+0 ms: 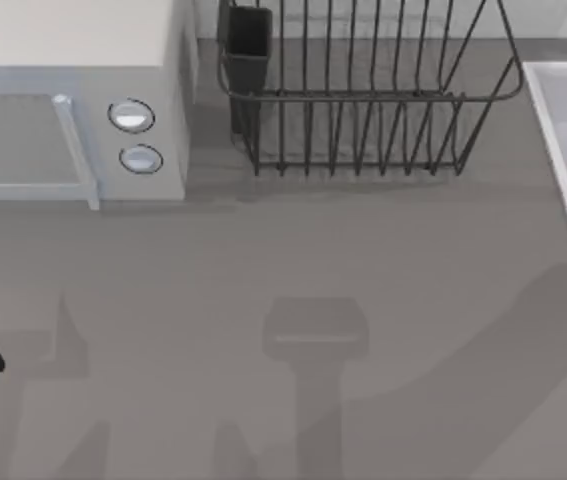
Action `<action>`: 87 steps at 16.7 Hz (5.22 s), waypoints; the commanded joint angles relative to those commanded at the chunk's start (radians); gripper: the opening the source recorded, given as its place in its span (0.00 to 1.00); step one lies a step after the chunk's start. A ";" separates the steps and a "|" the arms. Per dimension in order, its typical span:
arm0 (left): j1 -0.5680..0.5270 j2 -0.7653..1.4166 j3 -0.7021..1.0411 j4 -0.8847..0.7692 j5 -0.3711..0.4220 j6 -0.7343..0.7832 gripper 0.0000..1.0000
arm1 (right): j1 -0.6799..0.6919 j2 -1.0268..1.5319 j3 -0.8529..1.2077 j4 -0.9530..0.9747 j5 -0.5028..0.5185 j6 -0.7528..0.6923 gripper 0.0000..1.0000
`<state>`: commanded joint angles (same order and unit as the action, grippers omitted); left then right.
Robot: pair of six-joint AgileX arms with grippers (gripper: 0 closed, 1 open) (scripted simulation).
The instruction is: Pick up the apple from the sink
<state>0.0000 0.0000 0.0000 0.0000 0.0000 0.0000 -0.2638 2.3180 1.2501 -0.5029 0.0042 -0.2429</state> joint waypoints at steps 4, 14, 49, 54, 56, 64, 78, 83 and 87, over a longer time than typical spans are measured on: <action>0.000 0.000 0.000 0.000 0.000 0.000 1.00 | 0.000 0.000 0.000 0.000 0.000 0.000 0.00; 0.000 0.000 0.000 0.000 0.000 0.000 1.00 | -0.003 -0.139 0.245 -0.342 -0.014 0.001 0.00; 0.000 0.000 0.000 0.000 0.000 0.000 1.00 | 0.816 -0.523 0.352 -0.873 -0.004 0.809 0.00; 0.000 0.000 0.000 0.000 0.000 0.000 1.00 | 0.823 -0.520 0.352 -0.874 -0.006 0.820 0.00; 0.000 0.000 0.000 0.000 0.000 0.000 1.00 | 0.823 -0.518 0.336 -0.858 -0.005 0.820 0.00; 0.000 0.000 0.000 0.000 0.000 0.000 1.00 | 0.829 -0.468 0.050 -0.506 -0.004 0.823 0.00; 0.000 0.000 0.000 0.000 0.000 0.000 1.00 | 0.831 -0.455 -0.007 -0.448 -0.004 0.825 0.60; 0.000 0.000 0.000 0.000 0.000 0.000 1.00 | 0.831 -0.455 -0.007 -0.448 -0.004 0.825 0.98; 0.000 0.000 0.000 0.000 0.000 0.000 1.00 | 0.831 -0.455 -0.007 -0.448 -0.004 0.825 1.00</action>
<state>0.0000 0.0000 0.0000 0.0000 0.0000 0.0000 0.5674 1.8633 1.2434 -0.9508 0.0007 0.5820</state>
